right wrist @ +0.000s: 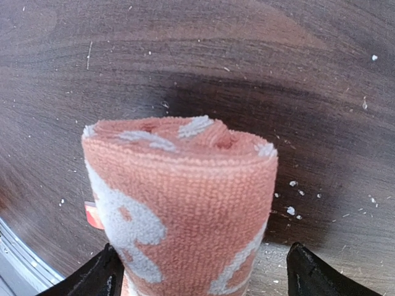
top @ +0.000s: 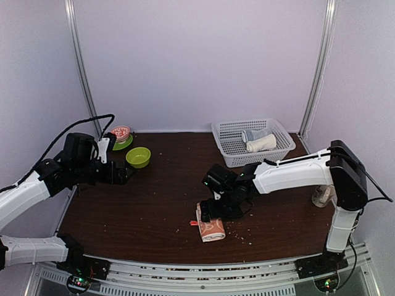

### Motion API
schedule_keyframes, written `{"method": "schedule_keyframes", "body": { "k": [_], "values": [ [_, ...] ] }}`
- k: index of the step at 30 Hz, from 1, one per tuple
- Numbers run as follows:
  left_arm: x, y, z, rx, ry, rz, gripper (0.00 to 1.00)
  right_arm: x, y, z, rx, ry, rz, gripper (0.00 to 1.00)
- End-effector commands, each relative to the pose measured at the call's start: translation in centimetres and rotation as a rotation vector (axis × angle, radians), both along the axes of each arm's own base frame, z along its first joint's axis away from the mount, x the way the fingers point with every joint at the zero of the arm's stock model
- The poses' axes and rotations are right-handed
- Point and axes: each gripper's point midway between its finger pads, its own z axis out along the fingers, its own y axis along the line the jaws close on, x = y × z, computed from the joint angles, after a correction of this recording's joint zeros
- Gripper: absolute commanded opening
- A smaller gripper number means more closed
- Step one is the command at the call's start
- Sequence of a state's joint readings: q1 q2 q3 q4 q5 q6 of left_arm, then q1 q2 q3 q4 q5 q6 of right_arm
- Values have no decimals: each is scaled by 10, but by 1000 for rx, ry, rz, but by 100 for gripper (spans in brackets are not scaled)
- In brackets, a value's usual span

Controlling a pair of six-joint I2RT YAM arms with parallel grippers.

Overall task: Roll the towels
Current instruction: Pick up the towel from the center of the board.

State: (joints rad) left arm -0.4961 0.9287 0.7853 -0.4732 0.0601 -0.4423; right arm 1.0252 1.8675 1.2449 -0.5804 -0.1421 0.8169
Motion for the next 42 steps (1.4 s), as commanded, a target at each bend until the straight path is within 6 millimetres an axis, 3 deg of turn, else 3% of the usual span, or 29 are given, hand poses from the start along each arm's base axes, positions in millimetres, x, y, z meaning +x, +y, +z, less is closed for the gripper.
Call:
{"method": "schedule_keyframes", "body": {
  "k": [1,10,16,23,28,32,37,42],
  "values": [
    [3,-2,11,-27,-24,0,94,-2,6,-7,-4,25,10,91],
    [3,-3,12,-30,-24,-3,94,-11,9,-19,-55,59,35,86],
    [3,-3,13,-33,-23,-6,94,-22,10,-29,-104,94,60,77],
    [2,-4,12,-36,-21,-10,94,-37,4,-47,-153,157,74,51],
    [2,-4,12,-35,-18,-9,94,-41,3,-47,-145,170,75,26],
    [2,-3,10,-32,-12,-6,94,-33,7,-28,-107,139,56,0],
    [4,-4,6,-22,1,-5,94,-7,14,21,2,66,9,0],
    [6,-4,-2,-8,23,1,94,40,-7,106,138,-63,-91,0]
  ]
}}
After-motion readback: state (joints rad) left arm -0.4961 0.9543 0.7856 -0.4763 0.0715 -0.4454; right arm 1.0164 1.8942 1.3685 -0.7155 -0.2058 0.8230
